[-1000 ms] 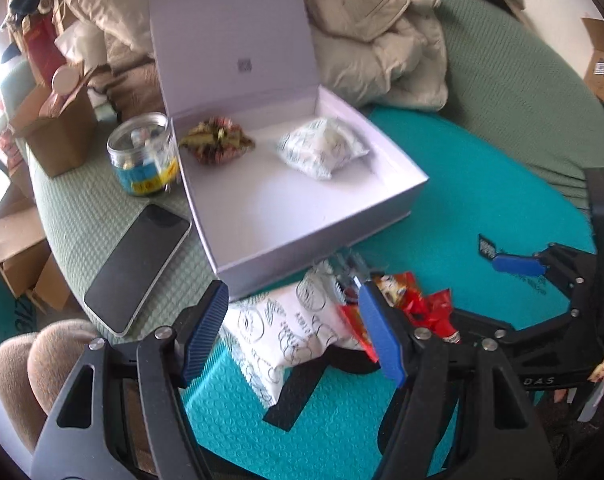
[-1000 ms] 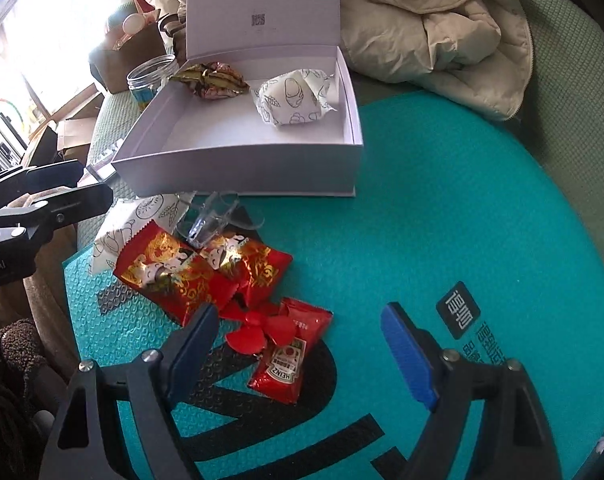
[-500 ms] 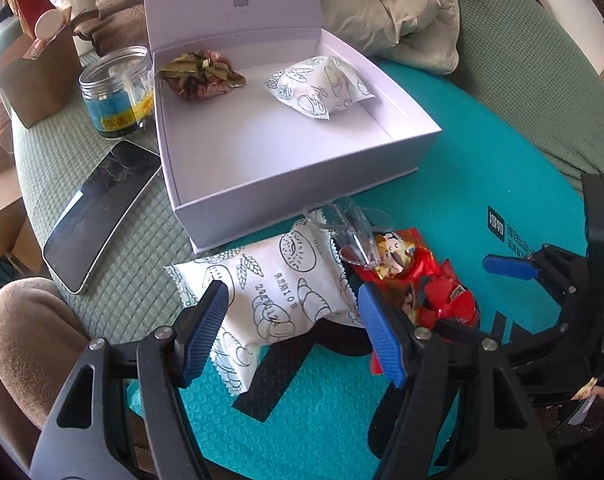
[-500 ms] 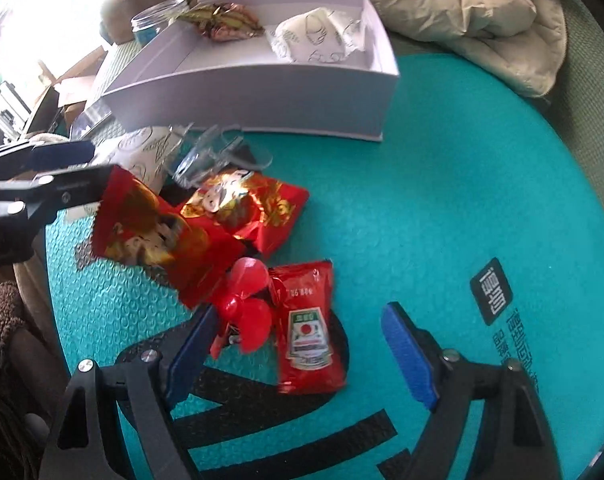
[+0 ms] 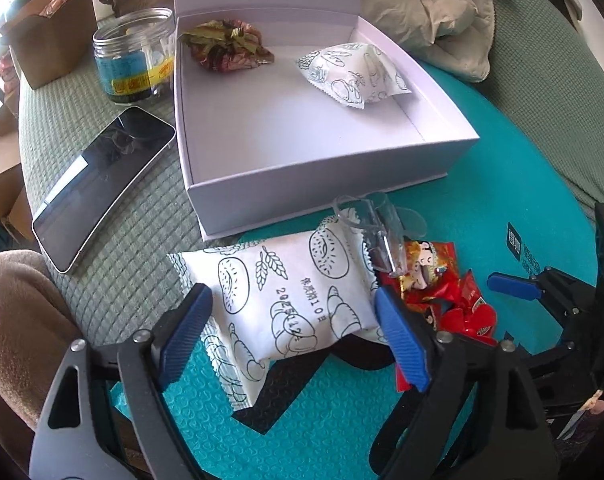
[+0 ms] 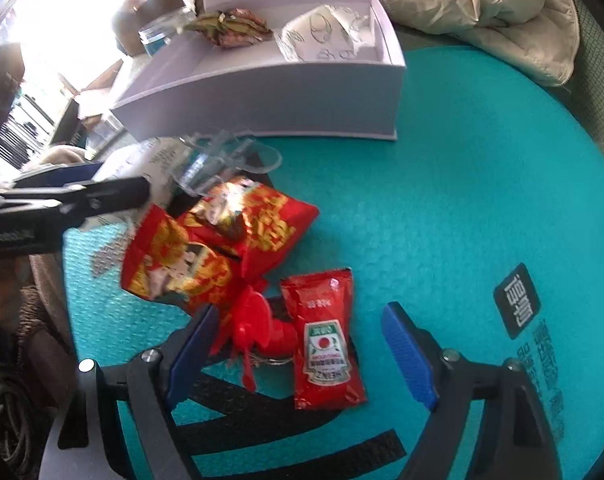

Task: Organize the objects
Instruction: 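Grasp the croissant-print bag with the left tool while the right tool grasps a red candy packet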

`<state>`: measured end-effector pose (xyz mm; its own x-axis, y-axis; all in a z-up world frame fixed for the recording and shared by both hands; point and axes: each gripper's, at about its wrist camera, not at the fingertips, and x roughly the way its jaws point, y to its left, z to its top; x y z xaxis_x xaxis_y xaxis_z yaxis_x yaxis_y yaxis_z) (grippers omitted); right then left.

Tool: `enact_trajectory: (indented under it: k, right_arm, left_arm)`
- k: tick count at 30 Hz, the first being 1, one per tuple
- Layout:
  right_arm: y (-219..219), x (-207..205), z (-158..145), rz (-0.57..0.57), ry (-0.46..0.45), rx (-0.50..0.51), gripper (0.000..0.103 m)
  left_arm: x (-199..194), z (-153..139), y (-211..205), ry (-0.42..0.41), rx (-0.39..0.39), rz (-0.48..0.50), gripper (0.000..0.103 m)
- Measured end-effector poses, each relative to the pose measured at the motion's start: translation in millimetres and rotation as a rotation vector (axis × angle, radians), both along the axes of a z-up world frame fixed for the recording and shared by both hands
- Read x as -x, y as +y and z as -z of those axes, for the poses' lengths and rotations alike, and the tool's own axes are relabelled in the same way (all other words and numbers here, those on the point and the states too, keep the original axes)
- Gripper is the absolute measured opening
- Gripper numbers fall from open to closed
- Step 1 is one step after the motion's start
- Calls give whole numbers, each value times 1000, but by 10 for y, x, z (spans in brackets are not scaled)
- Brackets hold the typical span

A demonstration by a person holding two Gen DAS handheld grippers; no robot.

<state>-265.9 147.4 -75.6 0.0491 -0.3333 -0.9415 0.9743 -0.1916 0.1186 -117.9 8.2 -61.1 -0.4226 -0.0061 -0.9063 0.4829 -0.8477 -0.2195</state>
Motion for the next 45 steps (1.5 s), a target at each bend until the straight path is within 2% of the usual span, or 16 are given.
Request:
enact_trajectory:
  k: [3, 10, 16, 18, 20, 23, 28, 32, 39, 41, 42, 43, 45]
  right_arm:
    - [31, 16, -67, 3, -17, 35, 84]
    - [-59, 32, -25, 8, -23, 17, 84]
    - [-58, 46, -45, 14, -43, 41, 84]
    - [-88, 52, -62, 16, -48, 78, 84]
    - [-121, 49, -67, 8, -87, 113, 84]
    - [-176, 22, -65, 0, -122, 137, 84]
    - [-282, 23, 2, 40, -199, 144, 84]
    - [-306, 7, 12, 54, -190, 161, 71]
    - [-344, -42, 44, 41, -131, 177, 66]
    - [-356, -66, 45, 31, -97, 179, 50]
    - [-360, -80, 49, 19, -88, 177, 46]
    - [-357, -79, 49, 6, -102, 180, 37]
    - [-362, -72, 45, -5, -125, 187, 33]
  left_arm:
    - [19, 18, -1, 4, 9, 0, 86]
    - [82, 100, 6, -1, 14, 6, 98]
    - [146, 190, 140, -55, 107, 53, 100]
    - [120, 186, 130, -31, 107, 44, 100]
    - [105, 171, 115, -18, 103, 46, 97]
    - [65, 114, 70, -4, 117, 22, 80]
    - [21, 37, 5, 28, 70, 14, 69]
    - [-10, -3, -3, 45, 73, 11, 66]
    - [-131, -42, 28, 35, 109, 5, 65]
    - [-114, 0, 12, 33, 114, 5, 65]
    - [-115, 4, 6, 33, 117, 5, 65]
    - [-116, 5, 4, 33, 118, 5, 65]
    - [-137, -4, -8, 41, 109, -1, 65]
